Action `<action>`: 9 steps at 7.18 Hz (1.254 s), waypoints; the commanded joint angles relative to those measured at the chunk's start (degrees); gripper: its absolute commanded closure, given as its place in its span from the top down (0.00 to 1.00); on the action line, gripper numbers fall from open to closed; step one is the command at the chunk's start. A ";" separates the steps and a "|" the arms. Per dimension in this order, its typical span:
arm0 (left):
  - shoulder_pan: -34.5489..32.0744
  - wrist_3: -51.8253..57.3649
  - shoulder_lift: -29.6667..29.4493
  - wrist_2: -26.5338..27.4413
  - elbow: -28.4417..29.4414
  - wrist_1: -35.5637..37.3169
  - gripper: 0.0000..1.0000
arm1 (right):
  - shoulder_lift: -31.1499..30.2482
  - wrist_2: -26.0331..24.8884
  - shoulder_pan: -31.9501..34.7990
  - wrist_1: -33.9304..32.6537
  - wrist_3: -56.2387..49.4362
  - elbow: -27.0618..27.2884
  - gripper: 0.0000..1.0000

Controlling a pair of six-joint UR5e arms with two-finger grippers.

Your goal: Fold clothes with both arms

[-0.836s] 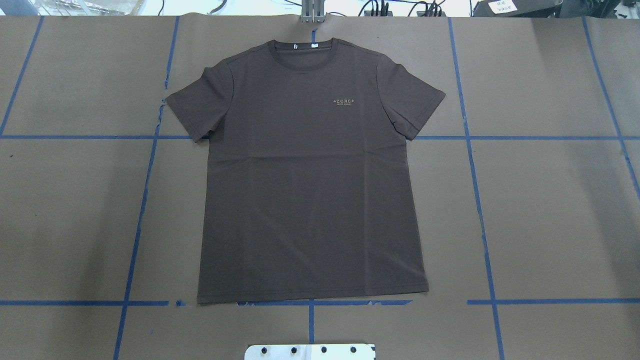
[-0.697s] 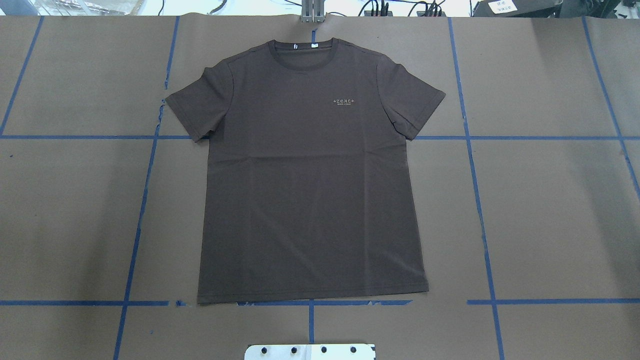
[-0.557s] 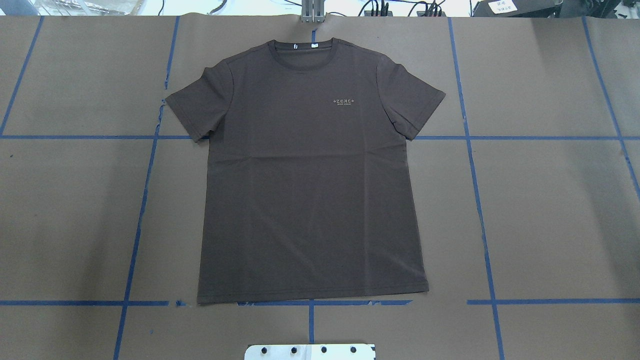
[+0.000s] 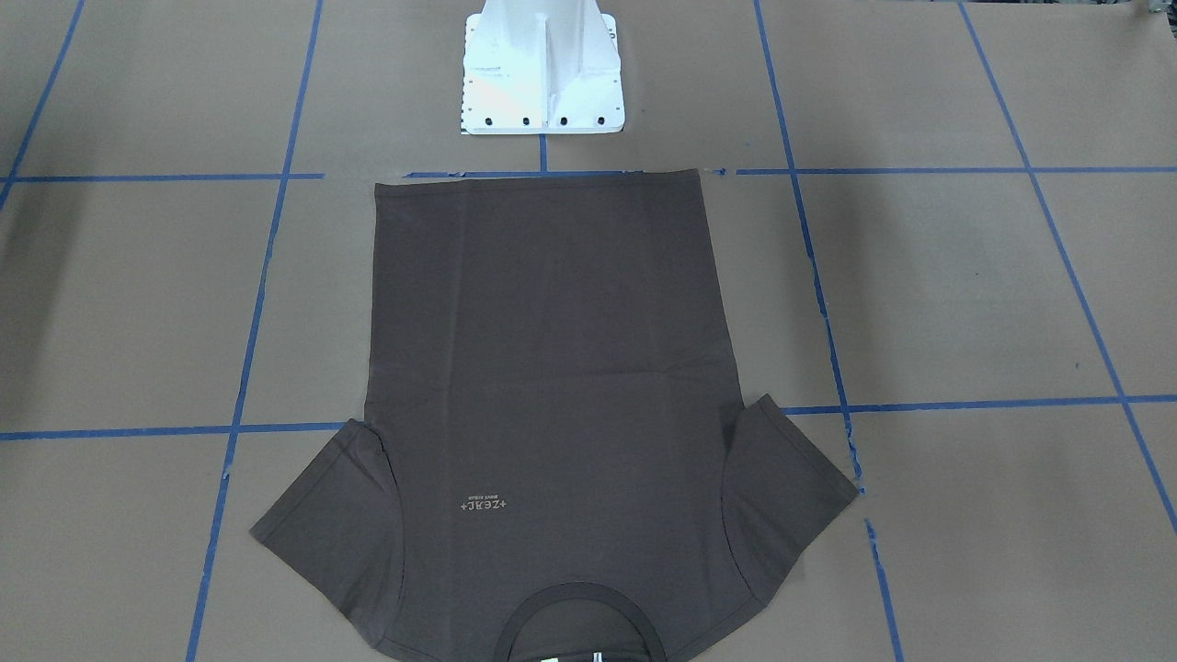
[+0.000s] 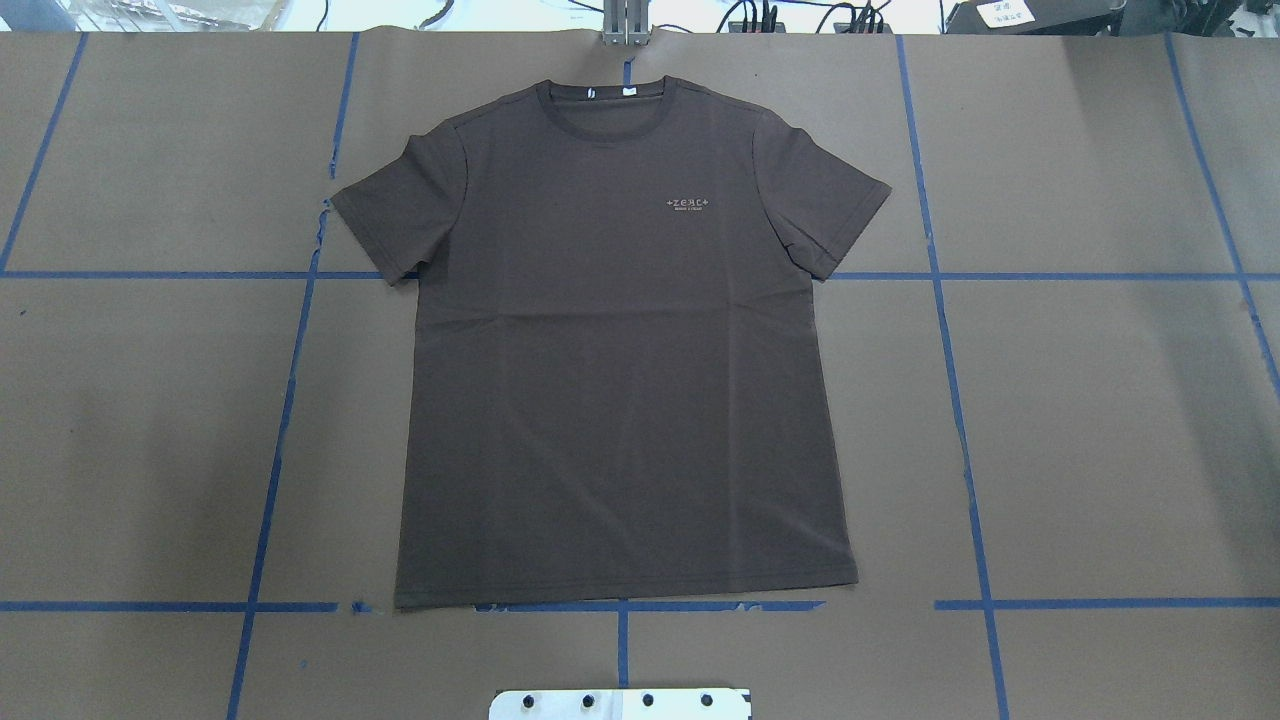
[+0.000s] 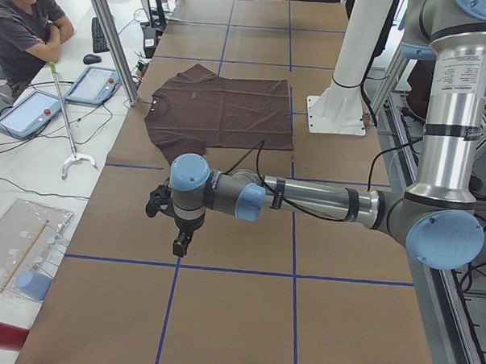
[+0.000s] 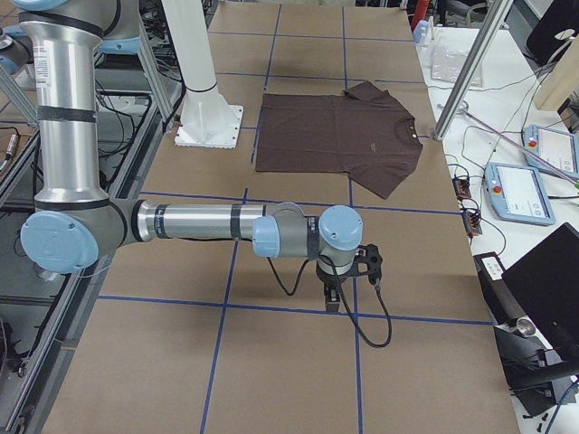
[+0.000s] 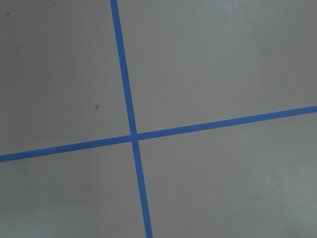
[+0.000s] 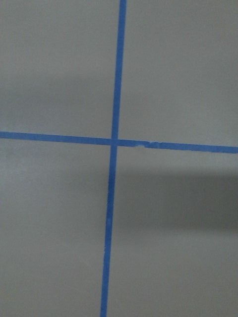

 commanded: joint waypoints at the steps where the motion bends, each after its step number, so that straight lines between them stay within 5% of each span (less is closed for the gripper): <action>1: 1.92 0.05 -4.86 -0.17 2.72 -10.54 1.00 | 10.25 3.02 -3.21 8.18 1.95 -10.09 1.00; 4: 5.89 -3.99 -9.07 0.27 4.59 -14.58 1.00 | 20.84 -7.06 -16.37 10.05 10.43 -12.32 1.00; 6: 6.15 -3.64 -9.79 0.45 8.09 -15.10 1.00 | 21.03 -11.01 -25.42 23.17 29.91 -13.55 1.00; 9: 6.51 -3.90 -9.27 0.71 8.19 -15.36 1.00 | 30.12 -13.23 -30.27 31.59 43.90 -26.27 1.00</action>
